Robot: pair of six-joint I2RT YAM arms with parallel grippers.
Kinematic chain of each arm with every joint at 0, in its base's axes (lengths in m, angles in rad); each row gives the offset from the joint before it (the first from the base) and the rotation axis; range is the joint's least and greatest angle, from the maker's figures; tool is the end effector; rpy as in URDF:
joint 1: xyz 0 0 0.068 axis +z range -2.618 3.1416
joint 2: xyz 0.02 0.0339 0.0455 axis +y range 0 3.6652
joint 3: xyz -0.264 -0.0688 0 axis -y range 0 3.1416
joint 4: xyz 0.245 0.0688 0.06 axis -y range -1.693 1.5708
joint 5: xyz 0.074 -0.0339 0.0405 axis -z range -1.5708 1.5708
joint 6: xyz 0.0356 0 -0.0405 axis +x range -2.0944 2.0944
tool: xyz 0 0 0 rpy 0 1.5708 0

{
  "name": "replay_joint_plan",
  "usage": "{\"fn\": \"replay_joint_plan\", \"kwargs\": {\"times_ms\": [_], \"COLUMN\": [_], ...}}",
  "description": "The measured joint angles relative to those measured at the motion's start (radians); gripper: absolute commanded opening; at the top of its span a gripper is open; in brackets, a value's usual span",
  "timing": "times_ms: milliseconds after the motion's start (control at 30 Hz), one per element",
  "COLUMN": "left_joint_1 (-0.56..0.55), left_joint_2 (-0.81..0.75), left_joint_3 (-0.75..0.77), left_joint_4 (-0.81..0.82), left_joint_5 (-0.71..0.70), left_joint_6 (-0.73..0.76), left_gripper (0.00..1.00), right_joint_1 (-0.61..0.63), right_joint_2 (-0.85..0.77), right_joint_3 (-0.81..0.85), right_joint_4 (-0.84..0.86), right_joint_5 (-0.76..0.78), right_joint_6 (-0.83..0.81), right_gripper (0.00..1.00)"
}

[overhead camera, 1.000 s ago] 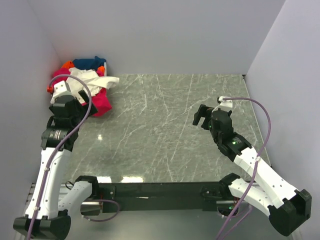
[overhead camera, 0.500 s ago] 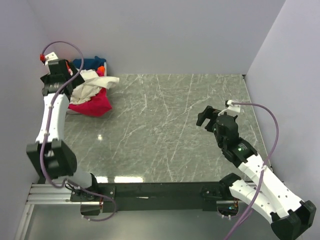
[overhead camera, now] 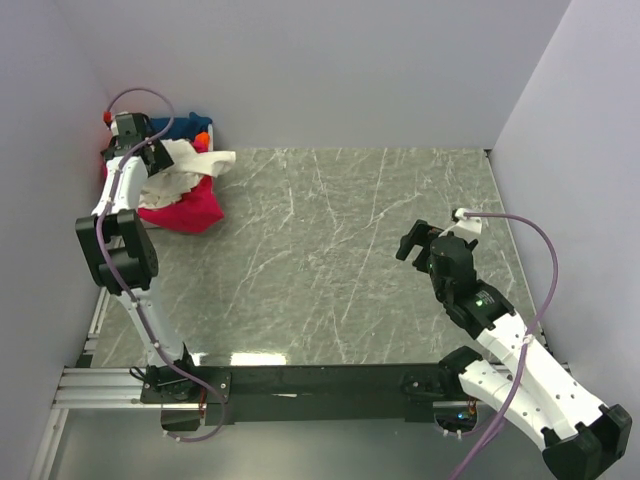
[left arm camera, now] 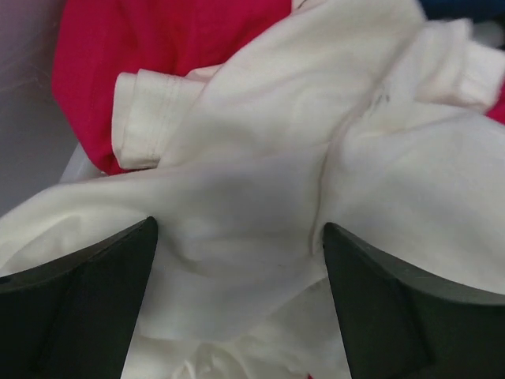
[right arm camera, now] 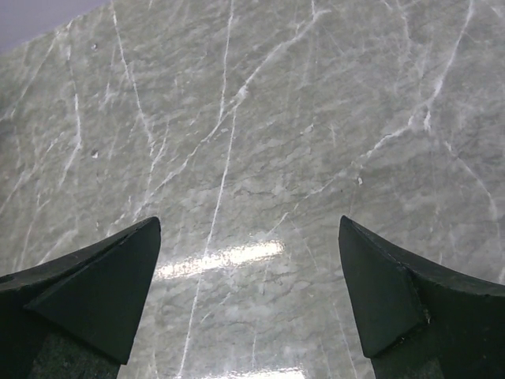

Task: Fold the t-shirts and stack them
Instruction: Grab the tshirt from the pile, then move the tshirt to the center of the board

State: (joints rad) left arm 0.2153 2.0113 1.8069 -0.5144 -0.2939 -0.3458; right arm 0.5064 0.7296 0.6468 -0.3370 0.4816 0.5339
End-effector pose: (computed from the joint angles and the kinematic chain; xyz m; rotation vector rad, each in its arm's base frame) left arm 0.4530 0.1096 0.2902 -0.7721 2.1309 0.2671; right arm 0.1555 0.0674 0.2860 0.3326 1.9175 0.2102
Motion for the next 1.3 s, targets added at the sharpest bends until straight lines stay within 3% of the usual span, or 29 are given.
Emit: {"fn": "replay_joint_plan", "kwargs": {"times_ms": [33,100,167,200,233,500,800,1100,1300], "left_joint_1": [0.005,0.01,0.011,0.01,0.01,0.011,-0.002,-0.259,-0.346], "left_joint_2": [0.019,0.05,0.069,0.075,0.077,0.001,-0.382,-0.591,-0.68], "left_joint_3": [0.005,0.01,0.011,0.011,0.011,0.011,0.076,0.154,0.071], "left_joint_4": [-0.005,-0.01,-0.014,-0.019,-0.023,-0.058,-0.086,-0.03,0.074], "left_joint_5": [0.001,0.001,0.0,0.001,0.002,0.043,0.259,0.512,0.633], "left_joint_6": [0.006,0.013,0.024,0.029,0.033,0.052,0.034,0.017,-0.091], "left_gripper": [0.87,0.64,0.36,0.1,0.0,0.0,0.0,0.0,0.0], "right_joint_1": [0.0,0.0,0.0,0.0,0.0,0.0,0.0,0.0,0.0], "right_joint_2": [0.0,0.0,0.0,0.0,0.0,0.009,0.127,0.158,0.156], "right_joint_3": [0.0,0.002,0.005,0.007,0.008,0.008,0.052,0.12,0.126], "right_joint_4": [-0.003,-0.011,-0.023,-0.027,-0.031,-0.027,0.014,0.06,0.062], "right_joint_5": [0.004,0.008,0.012,0.014,0.016,0.017,-0.05,-0.084,-0.087], "right_joint_6": [0.0,-0.003,-0.005,-0.007,-0.009,-0.016,-0.052,-0.078,-0.072], "right_gripper": [1.0,1.0,1.0,1.0,1.0,0.99,0.99,0.98,0.98]}}
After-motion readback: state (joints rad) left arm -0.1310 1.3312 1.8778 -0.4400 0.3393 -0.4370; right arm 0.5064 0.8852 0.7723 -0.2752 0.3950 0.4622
